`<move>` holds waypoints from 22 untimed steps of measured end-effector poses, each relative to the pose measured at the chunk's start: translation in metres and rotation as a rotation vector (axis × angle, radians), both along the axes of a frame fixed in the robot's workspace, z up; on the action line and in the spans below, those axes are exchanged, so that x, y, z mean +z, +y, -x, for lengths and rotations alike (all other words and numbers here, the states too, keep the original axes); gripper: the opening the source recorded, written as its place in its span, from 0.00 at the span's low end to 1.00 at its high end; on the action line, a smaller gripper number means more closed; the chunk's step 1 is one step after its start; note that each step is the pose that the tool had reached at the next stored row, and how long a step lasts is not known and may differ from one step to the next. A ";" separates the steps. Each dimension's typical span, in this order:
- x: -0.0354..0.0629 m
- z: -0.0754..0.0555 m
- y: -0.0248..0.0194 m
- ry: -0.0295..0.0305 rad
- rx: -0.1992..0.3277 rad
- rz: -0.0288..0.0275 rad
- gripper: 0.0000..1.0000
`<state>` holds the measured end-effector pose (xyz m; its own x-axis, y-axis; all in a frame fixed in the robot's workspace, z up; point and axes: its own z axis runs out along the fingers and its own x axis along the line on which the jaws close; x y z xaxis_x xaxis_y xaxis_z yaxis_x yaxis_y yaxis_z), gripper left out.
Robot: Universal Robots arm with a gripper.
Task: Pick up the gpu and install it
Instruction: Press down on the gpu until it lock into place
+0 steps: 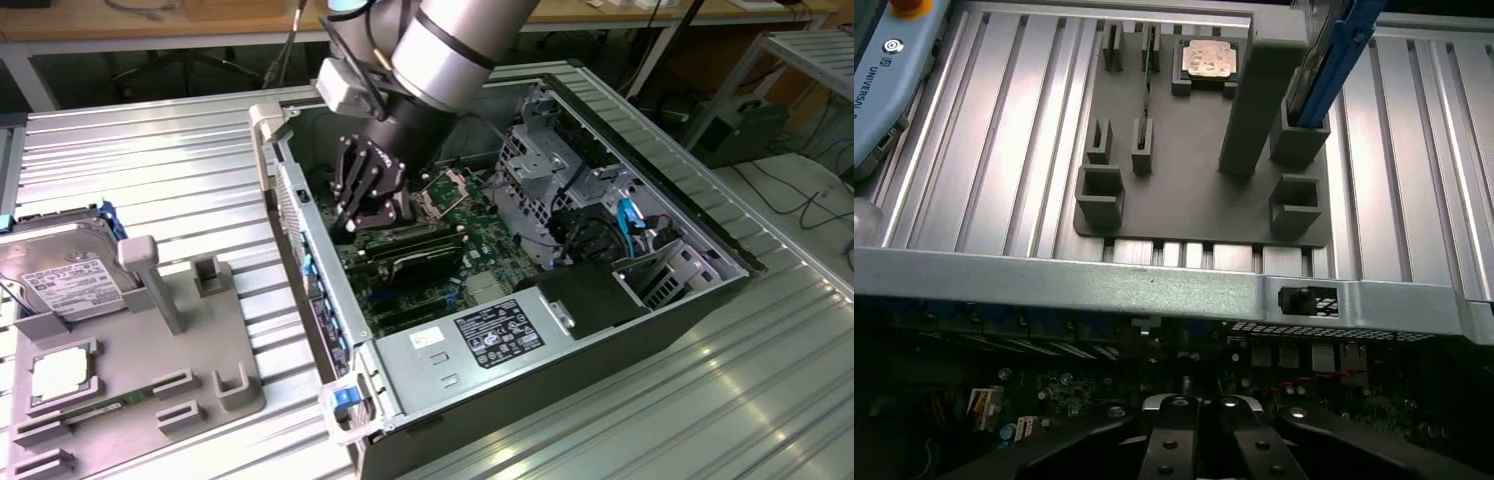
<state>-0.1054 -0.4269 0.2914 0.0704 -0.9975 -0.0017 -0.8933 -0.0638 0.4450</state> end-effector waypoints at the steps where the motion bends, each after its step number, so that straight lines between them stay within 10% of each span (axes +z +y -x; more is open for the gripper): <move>1: 0.0000 0.000 0.0000 0.0132 0.000 -0.0002 0.11; 2: 0.0001 -0.001 -0.0010 0.0387 0.001 0.0002 0.11; 8: -0.0001 -0.011 -0.0050 0.0821 0.004 0.0001 0.11; 22: -0.0075 -0.012 -0.0130 0.1064 0.021 0.0009 0.11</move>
